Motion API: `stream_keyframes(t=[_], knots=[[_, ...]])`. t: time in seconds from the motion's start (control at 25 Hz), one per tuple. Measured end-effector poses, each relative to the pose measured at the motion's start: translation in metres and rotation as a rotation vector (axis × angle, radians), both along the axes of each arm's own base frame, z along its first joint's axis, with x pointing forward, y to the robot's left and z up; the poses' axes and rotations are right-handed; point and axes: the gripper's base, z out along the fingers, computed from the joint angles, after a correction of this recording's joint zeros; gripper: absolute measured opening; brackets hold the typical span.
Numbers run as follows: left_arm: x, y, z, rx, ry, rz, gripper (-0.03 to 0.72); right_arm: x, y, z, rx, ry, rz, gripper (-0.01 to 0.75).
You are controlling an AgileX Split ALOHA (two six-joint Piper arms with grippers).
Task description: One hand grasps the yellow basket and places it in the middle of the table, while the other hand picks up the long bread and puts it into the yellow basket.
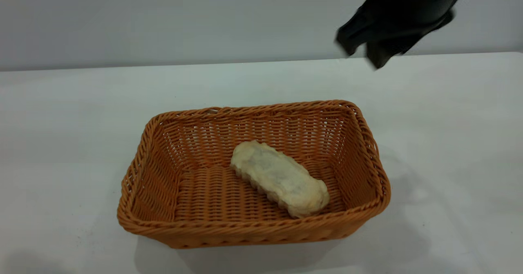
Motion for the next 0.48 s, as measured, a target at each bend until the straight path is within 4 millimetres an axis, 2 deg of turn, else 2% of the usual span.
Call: stream_keyframes(t=[0.24,0.48], knots=[[-0.039,0.009,-0.013,-0.020,-0.036,0.015,0.571,-0.010,-0.021,0.033,-0.032,-0.039,-0.055,0.338],[-0.072,0.017,-0.015,-0.042,-0.110,0.028,0.571,-0.028,-0.040,0.069,-0.037,-0.094,-0.126,0.335]])
